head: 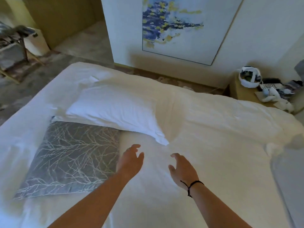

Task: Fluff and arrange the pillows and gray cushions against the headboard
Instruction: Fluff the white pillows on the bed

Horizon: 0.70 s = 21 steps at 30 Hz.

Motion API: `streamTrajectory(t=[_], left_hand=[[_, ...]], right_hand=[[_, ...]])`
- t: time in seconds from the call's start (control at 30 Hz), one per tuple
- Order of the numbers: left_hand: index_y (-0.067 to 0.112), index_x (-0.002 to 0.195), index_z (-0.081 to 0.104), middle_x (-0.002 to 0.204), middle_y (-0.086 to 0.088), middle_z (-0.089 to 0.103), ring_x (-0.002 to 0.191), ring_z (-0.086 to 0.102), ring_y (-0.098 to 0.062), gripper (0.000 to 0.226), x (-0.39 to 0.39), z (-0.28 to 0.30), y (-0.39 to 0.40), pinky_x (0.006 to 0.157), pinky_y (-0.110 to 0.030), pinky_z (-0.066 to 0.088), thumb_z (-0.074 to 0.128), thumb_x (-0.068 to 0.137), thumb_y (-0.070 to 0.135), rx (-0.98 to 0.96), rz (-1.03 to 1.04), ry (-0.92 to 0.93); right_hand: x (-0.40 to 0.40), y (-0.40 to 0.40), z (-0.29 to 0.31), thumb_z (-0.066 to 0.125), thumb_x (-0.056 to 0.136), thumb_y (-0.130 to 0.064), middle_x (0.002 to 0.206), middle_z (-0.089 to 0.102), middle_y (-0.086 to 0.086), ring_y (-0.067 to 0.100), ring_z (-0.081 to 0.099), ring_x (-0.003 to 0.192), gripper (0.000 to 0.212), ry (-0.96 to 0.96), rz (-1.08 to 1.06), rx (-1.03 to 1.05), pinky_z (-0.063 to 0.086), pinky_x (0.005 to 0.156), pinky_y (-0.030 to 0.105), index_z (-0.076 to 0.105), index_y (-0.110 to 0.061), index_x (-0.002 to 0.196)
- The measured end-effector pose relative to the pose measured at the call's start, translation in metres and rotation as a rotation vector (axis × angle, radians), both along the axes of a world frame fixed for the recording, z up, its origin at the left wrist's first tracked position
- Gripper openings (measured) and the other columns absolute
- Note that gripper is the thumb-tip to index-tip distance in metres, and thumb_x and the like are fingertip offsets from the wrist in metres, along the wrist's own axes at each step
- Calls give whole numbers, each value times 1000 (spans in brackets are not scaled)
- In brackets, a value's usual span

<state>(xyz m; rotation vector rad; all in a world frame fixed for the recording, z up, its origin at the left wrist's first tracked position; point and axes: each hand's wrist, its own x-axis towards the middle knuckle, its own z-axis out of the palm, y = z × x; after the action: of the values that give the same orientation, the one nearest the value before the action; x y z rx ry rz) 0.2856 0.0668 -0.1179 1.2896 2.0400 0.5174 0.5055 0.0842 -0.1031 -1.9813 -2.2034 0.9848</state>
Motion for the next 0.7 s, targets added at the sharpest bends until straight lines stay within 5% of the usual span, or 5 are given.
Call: streamTrajectory(t=[0.1, 0.27, 0.47, 0.7], left_hand=[[39, 134, 46, 129, 8, 62, 106, 62, -16, 41, -74, -4, -14, 84, -34, 50, 48, 94, 41, -63, 61, -2], [38, 133, 46, 106, 5, 70, 78, 65, -9, 42, -134, -23, -12, 70, -34, 56, 46, 92, 39, -65, 75, 15], [37, 133, 44, 136, 10, 52, 116, 53, -15, 40, -140, -65, 19, 87, -41, 51, 46, 93, 42, -6, 10, 99], [33, 138, 37, 149, 8, 35, 134, 39, -18, 45, -134, -123, 79, 103, -45, 44, 47, 95, 40, 98, -36, 173]], right_hand=[[-67, 10, -11, 48, 95, -36, 137, 47, -3, 18, 52, 118, 49, -35, 38, -33, 45, 90, 31, 33, -26, 140], [-120, 37, -40, 48, 94, -37, 140, 44, 0, 20, 54, 117, 54, -132, 81, -21, 46, 88, 32, 28, -25, 143], [-134, 85, -92, 51, 93, -35, 151, 31, 5, 25, 43, 130, 61, -269, 189, 79, 40, 102, 37, 25, -21, 146], [-146, 162, -164, 52, 93, -33, 161, -9, 7, 32, 7, 146, 73, -424, 272, 221, 22, 114, 53, 6, -35, 151]])
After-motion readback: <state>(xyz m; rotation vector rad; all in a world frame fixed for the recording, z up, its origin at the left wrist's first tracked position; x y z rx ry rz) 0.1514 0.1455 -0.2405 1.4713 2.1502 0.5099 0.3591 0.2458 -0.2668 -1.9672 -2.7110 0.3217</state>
